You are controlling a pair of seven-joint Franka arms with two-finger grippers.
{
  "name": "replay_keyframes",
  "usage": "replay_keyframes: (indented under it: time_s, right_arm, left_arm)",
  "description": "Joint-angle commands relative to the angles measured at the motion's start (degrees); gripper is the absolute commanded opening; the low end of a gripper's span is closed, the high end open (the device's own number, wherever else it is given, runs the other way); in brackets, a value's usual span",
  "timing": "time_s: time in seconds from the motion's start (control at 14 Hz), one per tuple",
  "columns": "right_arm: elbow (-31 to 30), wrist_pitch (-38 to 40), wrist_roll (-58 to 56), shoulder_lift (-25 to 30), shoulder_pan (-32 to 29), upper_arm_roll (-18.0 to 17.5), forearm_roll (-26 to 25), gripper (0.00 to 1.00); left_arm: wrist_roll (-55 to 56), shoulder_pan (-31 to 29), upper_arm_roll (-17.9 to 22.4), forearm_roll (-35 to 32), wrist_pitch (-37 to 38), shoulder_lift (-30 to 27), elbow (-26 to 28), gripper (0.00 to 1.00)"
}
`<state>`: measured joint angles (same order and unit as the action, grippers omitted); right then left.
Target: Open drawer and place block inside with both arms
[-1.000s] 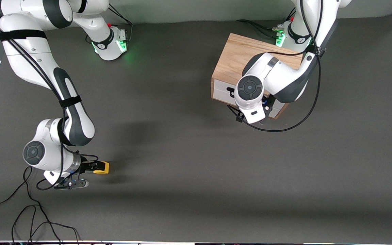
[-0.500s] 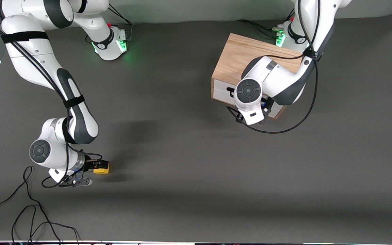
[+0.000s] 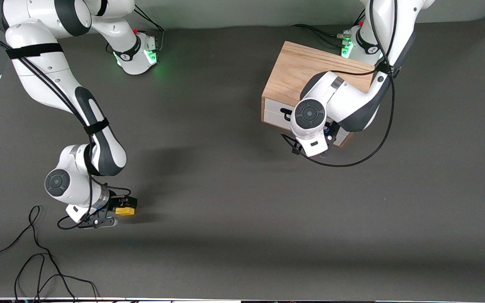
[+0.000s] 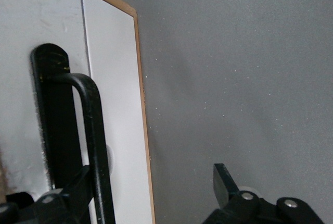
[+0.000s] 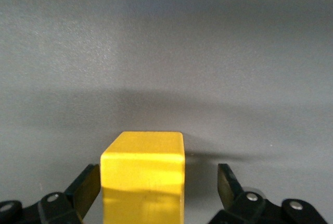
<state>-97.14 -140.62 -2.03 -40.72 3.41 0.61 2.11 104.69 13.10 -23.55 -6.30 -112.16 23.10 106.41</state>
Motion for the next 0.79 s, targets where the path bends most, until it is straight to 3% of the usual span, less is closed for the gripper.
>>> replay_keyframes:
  time_s: [0.0, 0.21, 0.36, 0.5, 0.71]
  right_arm:
    - [-0.9, -1.2, 0.3, 0.5, 0.2, 0.1, 1.1, 0.88]
    - [-0.9, -1.1, 0.0, 0.5, 0.0, 0.1, 1.1, 0.52]
    - [-0.9, -1.1, -0.1, 0.5, -0.1, 0.1, 1.1, 0.35]
    - [-0.9, -0.9, -0.1, 0.5, -0.1, 0.2, 1.1, 0.27]
    - [-0.9, -0.7, -0.1, 0.6, -0.1, 0.1, 1.1, 0.26]
  left_arm:
    - [1.4, 0.0, -0.2, -1.2, -0.3, 1.2, -2.3, 1.0]
    - [1.4, 0.1, -0.2, -1.3, -0.3, 3.2, -4.7, 1.0]
    - [1.4, 0.3, -0.2, -1.6, -0.3, 4.5, -6.7, 1.0]
    - [1.5, 0.4, -0.2, -2.3, -0.3, 5.9, -8.7, 1.0]
    - [1.4, 0.5, -0.2, -2.5, -0.3, 7.7, -11.7, 1.0]
